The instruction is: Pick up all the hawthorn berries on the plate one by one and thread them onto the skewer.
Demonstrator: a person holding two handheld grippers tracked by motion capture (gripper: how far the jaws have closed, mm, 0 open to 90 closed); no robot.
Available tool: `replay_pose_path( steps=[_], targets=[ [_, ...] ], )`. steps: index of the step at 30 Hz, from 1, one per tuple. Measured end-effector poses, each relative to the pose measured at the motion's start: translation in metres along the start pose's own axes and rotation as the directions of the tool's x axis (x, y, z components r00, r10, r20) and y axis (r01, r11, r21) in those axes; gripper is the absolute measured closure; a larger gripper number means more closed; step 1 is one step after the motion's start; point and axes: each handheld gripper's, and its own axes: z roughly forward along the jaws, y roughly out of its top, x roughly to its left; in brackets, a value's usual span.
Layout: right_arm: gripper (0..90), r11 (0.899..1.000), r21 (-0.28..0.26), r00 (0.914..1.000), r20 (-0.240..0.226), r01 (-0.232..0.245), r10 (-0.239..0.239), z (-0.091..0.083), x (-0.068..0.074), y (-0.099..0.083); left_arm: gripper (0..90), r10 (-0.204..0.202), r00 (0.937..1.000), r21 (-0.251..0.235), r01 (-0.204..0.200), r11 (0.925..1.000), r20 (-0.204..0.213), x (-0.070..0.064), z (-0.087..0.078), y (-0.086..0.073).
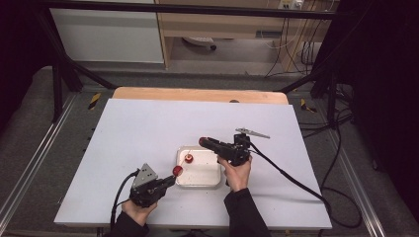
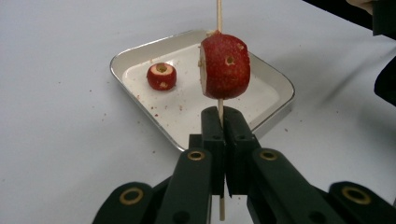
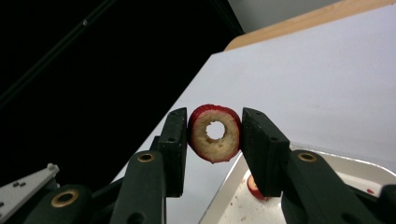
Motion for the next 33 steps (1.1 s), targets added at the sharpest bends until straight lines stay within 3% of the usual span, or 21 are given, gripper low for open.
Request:
replay_pose_path(
  steps=[15, 33],
  targets=[
    [62.6, 0.988, -0.154, 0.9999, -0.008, 0.011, -0.013, -0.001, 0.003, 0.002, 88.2, -0.04, 0.9991, -0.017, 0.04, 0.999, 0.016, -0.013, 0.016, 0.016],
    [62.6, 0.975, -0.22, 0.9995, -0.017, 0.021, -0.026, 0.001, 0.005, -0.003, 88.2, -0.062, 0.9979, -0.024, 0.063, 0.9978, 0.015, -0.014, 0.023, 0.021]
  ],
)
